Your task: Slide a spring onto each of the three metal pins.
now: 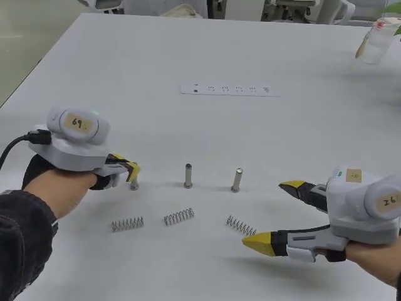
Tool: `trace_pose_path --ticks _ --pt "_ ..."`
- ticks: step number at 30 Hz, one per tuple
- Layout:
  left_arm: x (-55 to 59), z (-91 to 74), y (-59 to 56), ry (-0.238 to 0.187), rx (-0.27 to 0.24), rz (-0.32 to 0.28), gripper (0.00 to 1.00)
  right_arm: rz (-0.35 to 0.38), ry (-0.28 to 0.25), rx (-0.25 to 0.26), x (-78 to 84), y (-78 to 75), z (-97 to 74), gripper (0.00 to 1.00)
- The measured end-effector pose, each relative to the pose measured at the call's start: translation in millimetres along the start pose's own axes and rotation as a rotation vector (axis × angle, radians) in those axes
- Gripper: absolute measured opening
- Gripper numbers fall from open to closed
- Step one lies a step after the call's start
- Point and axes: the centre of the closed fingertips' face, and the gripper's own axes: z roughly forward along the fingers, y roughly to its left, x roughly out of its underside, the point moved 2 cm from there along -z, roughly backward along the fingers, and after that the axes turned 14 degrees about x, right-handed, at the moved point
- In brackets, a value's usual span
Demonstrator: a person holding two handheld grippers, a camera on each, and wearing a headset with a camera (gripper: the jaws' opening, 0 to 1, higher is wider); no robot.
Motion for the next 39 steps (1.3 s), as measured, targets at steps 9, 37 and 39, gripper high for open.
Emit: trace_pose_path --ticks 9,37,39 --pt "0.2 0.4 -4.0 0.001 0.014 -0.011 0.00 -0.002 -0.001 0.001 -0.3 0.0 -0.3 0.83" --pt "2.0 -1.5 -15.9 -0.002 0.041 0.025 0.00 -0.007 0.005 -0.012 0.8 3.3 0.8 0.83" --pt "0.8 -1.3 -15.1 -0.007 0.041 0.025 0.02 -0.007 0.004 -0.012 0.6 3.5 1.0 0.83"
